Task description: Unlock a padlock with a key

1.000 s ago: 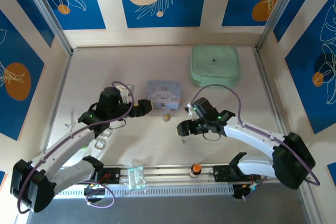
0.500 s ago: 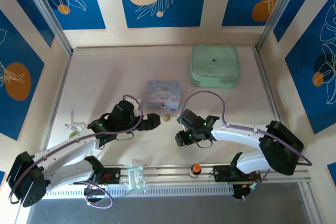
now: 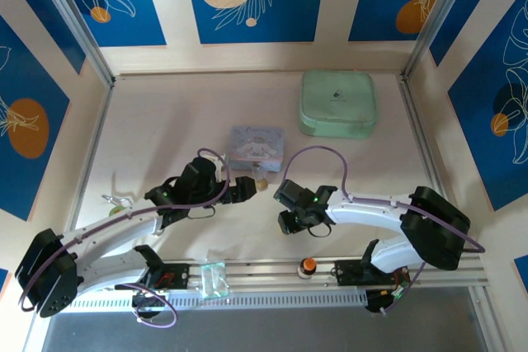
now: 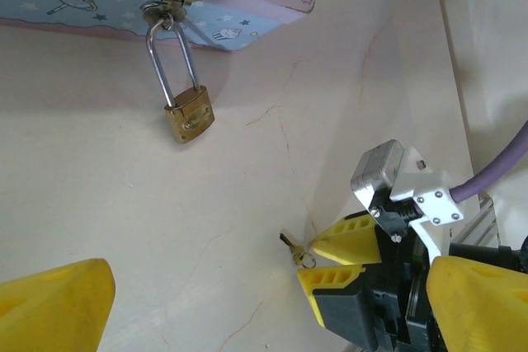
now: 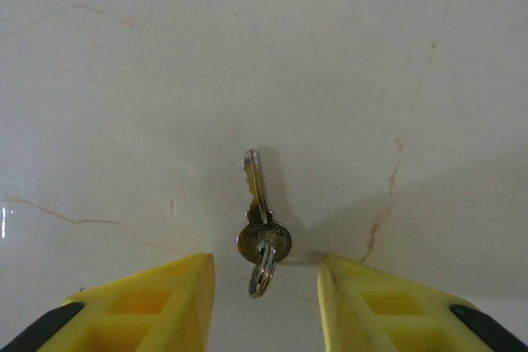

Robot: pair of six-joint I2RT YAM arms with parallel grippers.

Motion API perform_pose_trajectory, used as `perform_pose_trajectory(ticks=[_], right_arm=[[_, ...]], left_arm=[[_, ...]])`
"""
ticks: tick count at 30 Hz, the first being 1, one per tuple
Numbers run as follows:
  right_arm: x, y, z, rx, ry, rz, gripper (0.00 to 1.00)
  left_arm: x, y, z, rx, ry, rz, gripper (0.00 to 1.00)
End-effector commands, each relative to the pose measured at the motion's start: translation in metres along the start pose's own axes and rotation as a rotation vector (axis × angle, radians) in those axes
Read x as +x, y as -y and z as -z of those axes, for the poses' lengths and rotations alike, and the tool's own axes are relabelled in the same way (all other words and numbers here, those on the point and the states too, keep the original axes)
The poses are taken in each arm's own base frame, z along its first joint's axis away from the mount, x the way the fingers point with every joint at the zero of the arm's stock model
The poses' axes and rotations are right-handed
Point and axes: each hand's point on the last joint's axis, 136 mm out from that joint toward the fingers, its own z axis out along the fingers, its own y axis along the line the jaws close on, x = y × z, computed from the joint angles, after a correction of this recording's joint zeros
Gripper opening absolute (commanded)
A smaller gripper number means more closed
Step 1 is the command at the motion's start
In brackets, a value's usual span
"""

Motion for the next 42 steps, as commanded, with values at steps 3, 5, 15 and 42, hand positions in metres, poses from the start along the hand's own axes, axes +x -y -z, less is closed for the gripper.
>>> perform_pose_trajectory(ticks=[3, 5, 15, 42], right_arm=[[-0.003, -0.003, -0.003, 0.017, 0.005, 0.005, 0.37], [-0.004, -0.004, -0.006, 0.017, -0.001, 0.01, 0.34], [0.005, -0.009, -0.03, 0.057, -0.084, 0.023, 0.22], [-0.039, -0.016, 0.018, -0.237, 0.125, -0.06, 0.0]], left_arm=[[0.001, -0.003, -0.004, -0.008, 0.021, 0.015, 0.96], [0.002, -0.005, -0.005, -0.008, 0.022, 0.023, 0.96], [0.006, -0.015, -0.008, -0.039, 0.02, 0.031, 0.97], [0.025, 0.019, -0.036, 0.102, 0.086, 0.466, 0.79]])
